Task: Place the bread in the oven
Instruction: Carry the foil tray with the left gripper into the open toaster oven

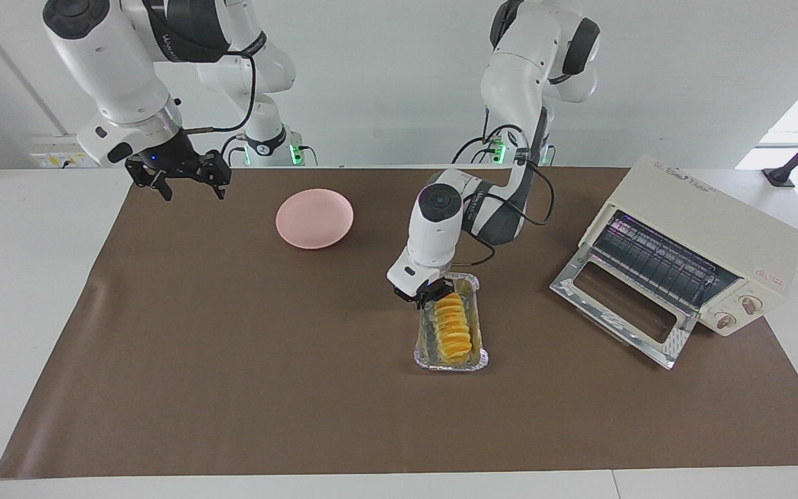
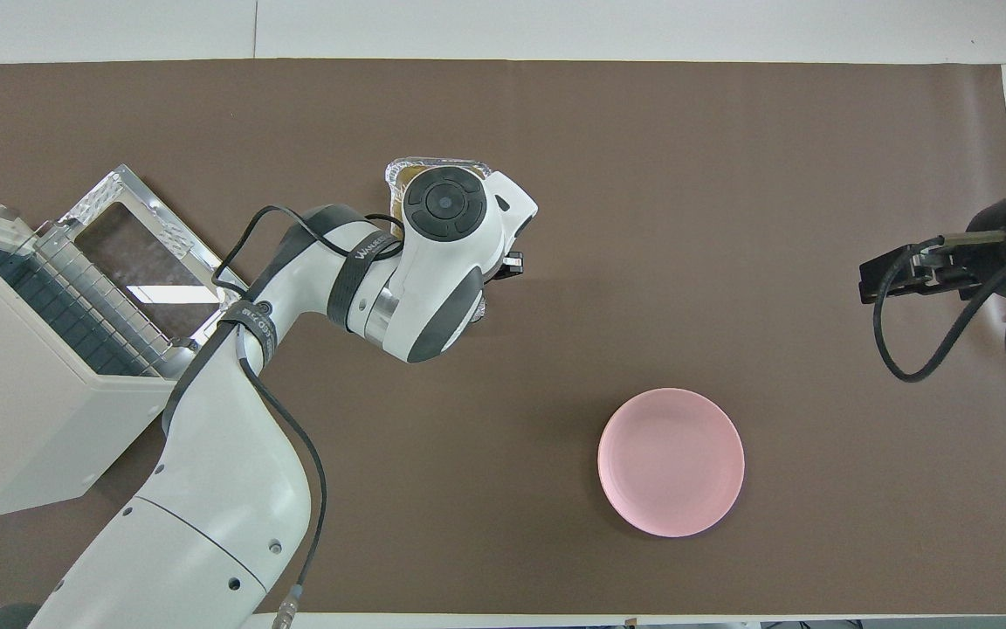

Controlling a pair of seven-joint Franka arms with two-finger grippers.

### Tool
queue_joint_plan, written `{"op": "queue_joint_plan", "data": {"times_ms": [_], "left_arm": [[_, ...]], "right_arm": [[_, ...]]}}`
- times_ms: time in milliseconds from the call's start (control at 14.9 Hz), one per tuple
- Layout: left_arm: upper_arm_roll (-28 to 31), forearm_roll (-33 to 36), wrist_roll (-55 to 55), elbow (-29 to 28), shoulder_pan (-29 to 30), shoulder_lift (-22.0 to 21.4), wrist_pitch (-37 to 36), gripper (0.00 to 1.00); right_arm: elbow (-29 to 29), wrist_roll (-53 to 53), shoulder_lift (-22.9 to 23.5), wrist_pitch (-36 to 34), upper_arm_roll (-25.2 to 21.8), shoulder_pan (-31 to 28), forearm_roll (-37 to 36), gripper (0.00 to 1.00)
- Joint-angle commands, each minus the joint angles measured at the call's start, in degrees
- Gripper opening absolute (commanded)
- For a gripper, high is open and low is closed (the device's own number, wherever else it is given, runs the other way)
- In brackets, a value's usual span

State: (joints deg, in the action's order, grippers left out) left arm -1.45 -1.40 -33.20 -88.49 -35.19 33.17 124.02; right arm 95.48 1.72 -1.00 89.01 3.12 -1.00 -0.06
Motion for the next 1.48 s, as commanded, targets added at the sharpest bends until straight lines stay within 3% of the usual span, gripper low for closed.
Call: {"op": "queue_joint_plan", "data": {"times_ms": [0, 268, 470, 805, 1409], "left_arm": [[0.5, -1.9, -3.0, 0.8, 0.0, -0.6, -3.0, 0.0], [5.7, -1.4, -8.4, 9.4, -0.6, -1.3, -15.7, 0.0], [10.8, -1.4, -8.4, 10.3, -0.7, -5.9, -19.0, 0.0], [23.7, -1.9, -8.7, 11.4, -0.7, -7.3, -23.1, 0.0], [26.1, -1.9, -11.4, -1.1, 7.3, -13.2, -23.6, 0.0]], "right_arm": [[1.4, 0.5, -1.3, 0.1, 0.6, -0.6, -0.7, 1.0], [1.4, 0.5, -1.3, 0.1, 0.7, -0.6, -0.7, 1.0], [1.4, 0.5, -1.3, 0.1, 0.6, -0.6, -0.7, 1.0], [1.4, 0.5, -1.3, 0.1, 0.6, -0.6, -0.7, 1.0], [1.4, 0.5, -1.3, 0.1, 0.6, -0.6, -0.7, 1.0]]}}
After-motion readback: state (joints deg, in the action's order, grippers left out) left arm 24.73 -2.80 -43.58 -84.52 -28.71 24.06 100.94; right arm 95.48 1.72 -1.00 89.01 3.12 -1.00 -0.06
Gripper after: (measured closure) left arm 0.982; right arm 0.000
